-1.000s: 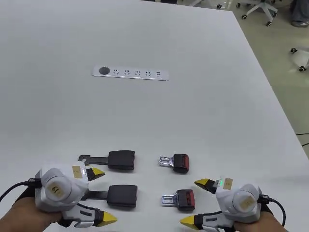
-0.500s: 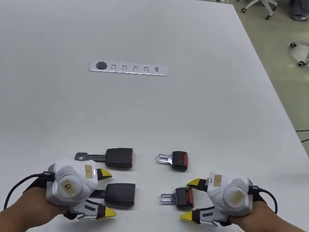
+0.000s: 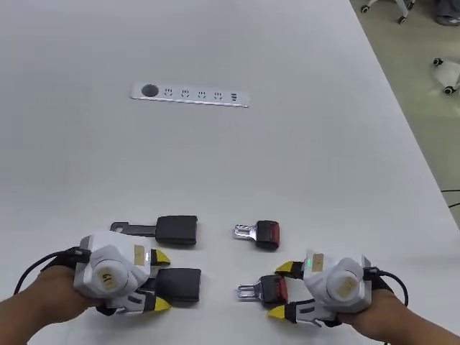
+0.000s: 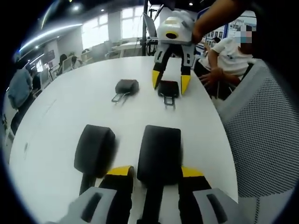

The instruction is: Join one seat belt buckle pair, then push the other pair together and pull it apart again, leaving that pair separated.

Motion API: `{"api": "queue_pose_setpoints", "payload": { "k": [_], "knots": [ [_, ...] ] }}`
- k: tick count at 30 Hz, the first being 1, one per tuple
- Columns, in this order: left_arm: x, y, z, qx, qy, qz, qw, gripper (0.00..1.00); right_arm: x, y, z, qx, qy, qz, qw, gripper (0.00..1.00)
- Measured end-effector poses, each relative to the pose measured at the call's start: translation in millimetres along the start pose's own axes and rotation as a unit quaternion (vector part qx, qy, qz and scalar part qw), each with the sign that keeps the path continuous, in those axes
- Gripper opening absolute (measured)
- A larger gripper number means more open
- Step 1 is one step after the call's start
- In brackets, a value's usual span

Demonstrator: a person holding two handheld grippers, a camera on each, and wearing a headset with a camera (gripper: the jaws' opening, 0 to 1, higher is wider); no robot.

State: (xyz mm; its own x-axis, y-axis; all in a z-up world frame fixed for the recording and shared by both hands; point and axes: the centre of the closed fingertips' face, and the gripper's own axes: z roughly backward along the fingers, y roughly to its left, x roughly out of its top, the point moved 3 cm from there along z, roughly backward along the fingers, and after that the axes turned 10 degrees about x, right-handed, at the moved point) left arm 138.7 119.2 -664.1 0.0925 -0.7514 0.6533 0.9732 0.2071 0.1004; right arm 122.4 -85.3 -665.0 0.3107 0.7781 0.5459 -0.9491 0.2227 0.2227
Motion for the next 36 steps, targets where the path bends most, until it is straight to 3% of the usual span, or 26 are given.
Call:
{"api": "queue_pose_setpoints", "payload": {
  "k": [3, 12, 20, 25, 36],
  "knots": [
    [1.2, -4.4, 3.6, -0.005, 0.000, -0.021, 0.9998, 0.34, -1.8, 1.3, -3.1, 0.001, 0.010, 0.006, 0.9999, 0.35],
    [1.2, -7.1, 4.3, -0.007, 0.009, -0.018, 0.9998, 0.33, -0.5, 0.6, -8.0, -0.004, 0.043, -0.016, 0.9989, 0.34],
    [-1.2, -5.4, 1.6, -0.011, 0.015, -0.018, 0.9997, 0.33, -0.6, -2.0, -8.6, 0.002, 0.073, -0.012, 0.9973, 0.34],
    [-0.8, -5.0, 0.7, -0.011, 0.018, -0.014, 0.9997, 0.33, 4.4, 0.7, -8.3, 0.003, 0.079, -0.008, 0.9969, 0.34],
    [-0.1, -3.0, -1.5, -0.011, 0.023, -0.011, 0.9996, 0.33, 20.8, 1.7, -19.4, 0.006, 0.064, 0.000, 0.9979, 0.34]
  ]
}}
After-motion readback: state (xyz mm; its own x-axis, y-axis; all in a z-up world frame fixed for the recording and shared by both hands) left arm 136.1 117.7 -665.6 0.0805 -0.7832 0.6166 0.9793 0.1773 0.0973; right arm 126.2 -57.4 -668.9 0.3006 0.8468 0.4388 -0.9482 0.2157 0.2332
